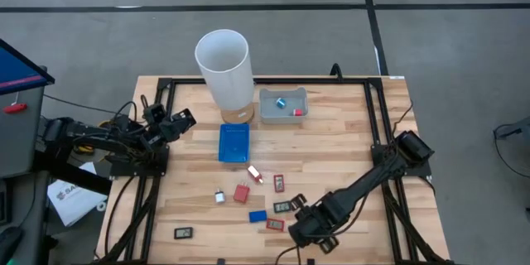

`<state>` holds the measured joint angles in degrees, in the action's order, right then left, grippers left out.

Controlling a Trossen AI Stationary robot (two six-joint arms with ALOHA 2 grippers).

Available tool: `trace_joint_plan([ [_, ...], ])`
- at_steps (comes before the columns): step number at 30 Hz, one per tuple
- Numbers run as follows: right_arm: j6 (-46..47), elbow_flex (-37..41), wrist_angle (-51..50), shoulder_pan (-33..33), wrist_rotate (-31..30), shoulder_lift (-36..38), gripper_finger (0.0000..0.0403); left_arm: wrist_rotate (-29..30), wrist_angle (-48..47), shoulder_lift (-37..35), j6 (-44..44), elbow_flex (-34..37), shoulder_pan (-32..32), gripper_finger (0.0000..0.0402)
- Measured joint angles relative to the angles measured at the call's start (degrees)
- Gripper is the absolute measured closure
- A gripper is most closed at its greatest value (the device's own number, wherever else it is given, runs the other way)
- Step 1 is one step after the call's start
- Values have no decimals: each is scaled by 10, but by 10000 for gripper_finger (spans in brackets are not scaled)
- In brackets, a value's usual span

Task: Pick & Place Office items
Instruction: Put the blue charger adapter into the gray bin

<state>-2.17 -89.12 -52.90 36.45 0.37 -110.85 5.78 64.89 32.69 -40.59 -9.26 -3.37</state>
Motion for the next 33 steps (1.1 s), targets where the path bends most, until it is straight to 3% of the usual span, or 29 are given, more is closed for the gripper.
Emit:
trace_joint_plan([
  [6, -146, 13, 11, -24, -4, -1, 256, 5, -2, 0, 13, 0, 0, 358],
  [16, -150, 73, 58, -58, -3, -1, 256, 20, -27, 0, 14, 0, 0, 358],
  [33, -144, 141, 125, -30, 18, 3, 256, 43, -30, 0, 13, 0, 0, 358],
])
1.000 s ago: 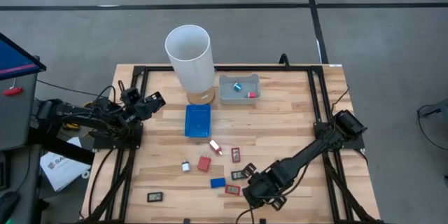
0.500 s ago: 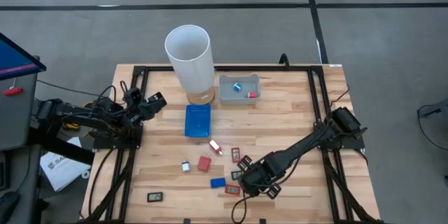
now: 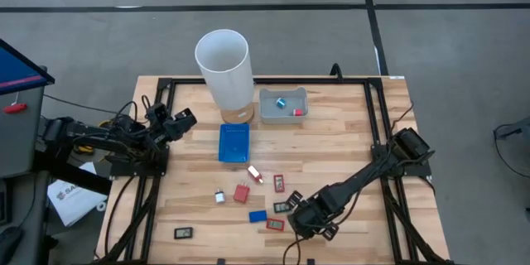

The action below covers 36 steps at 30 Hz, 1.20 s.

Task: Pick & Place Office items
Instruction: Put the blue charger adapter into the gray bin

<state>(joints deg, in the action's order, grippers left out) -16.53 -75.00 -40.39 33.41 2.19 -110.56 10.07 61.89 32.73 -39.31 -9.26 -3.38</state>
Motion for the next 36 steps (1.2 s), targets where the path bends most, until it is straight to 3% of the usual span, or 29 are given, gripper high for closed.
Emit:
trace_joint_plan([
  [17, -14, 15, -4, -40, -22, -4, 256, 4, 0, 0, 0, 0, 0, 358],
  [21, 40, 6, -18, -47, -22, -4, 256, 6, 0, 0, 0, 0, 0, 358],
  [28, 456, -8, -68, -75, -22, 4, 256, 8, 0, 0, 0, 0, 0, 358],
  [36, 977, -7, -238, -80, 1, 9, 256, 9, 0, 0, 0, 0, 0, 358],
])
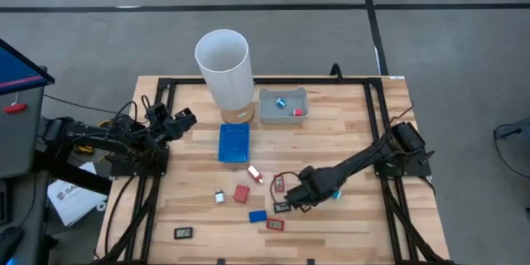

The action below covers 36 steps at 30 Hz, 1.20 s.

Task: Pick & Place Office items
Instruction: Put the blue charger adapter into the gray bin

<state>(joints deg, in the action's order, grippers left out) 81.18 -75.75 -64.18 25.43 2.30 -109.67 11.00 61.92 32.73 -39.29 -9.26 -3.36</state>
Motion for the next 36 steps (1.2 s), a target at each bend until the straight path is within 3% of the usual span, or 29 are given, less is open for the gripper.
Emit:
trace_joint_plan([
  [4, 95, 0, 58, 13, 17, 7, 256, 0, 0, 0, 0, 0, 0, 358],
  [8, 168, 0, 113, 30, -16, 33, 256, 0, 0, 0, 0, 0, 0, 358],
  [15, 281, 0, 13, 98, -175, 124, 246, -1, 0, 0, -1, 0, -9, 358],
  [18, 223, 15, -37, 127, -209, 164, 229, -3, 0, 0, -2, 0, -17, 358],
  [24, 78, 114, -20, 126, -149, 270, 198, -3, 0, 0, -6, 0, -33, 358],
  [30, 6, 210, 52, 60, -51, 367, 187, -2, 0, 0, -6, 0, -46, 358],
  [36, -92, 218, 62, -10, -8, 371, 163, 26, 0, 0, -2, 0, -58, 358],
])
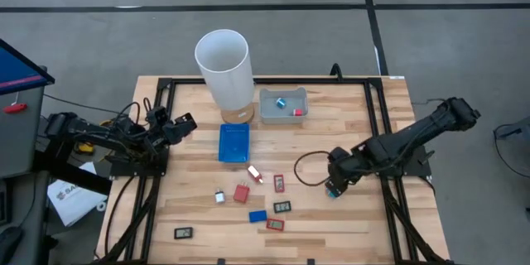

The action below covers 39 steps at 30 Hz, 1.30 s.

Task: Pick & Place Office items
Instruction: Put the blue charger adapter into the gray bin

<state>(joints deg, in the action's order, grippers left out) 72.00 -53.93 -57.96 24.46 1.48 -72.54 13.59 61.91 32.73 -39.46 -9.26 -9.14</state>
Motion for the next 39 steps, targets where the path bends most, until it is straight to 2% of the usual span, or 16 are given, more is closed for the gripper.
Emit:
trace_joint_plan([
  [11, -112, 0, 16, 15, 0, -101, 142, 25, 0, 12, -1, 0, -1, 358],
  [16, -108, 0, 55, 31, 0, -145, 142, 36, 0, 20, -13, 0, -1, 358],
  [24, -110, 0, 60, 45, 2, -197, 142, 56, 0, 23, -29, 0, -1, 358],
  [39, -128, 0, 77, 49, 5, -243, 144, 64, 1, 23, -31, 0, -1, 358],
])
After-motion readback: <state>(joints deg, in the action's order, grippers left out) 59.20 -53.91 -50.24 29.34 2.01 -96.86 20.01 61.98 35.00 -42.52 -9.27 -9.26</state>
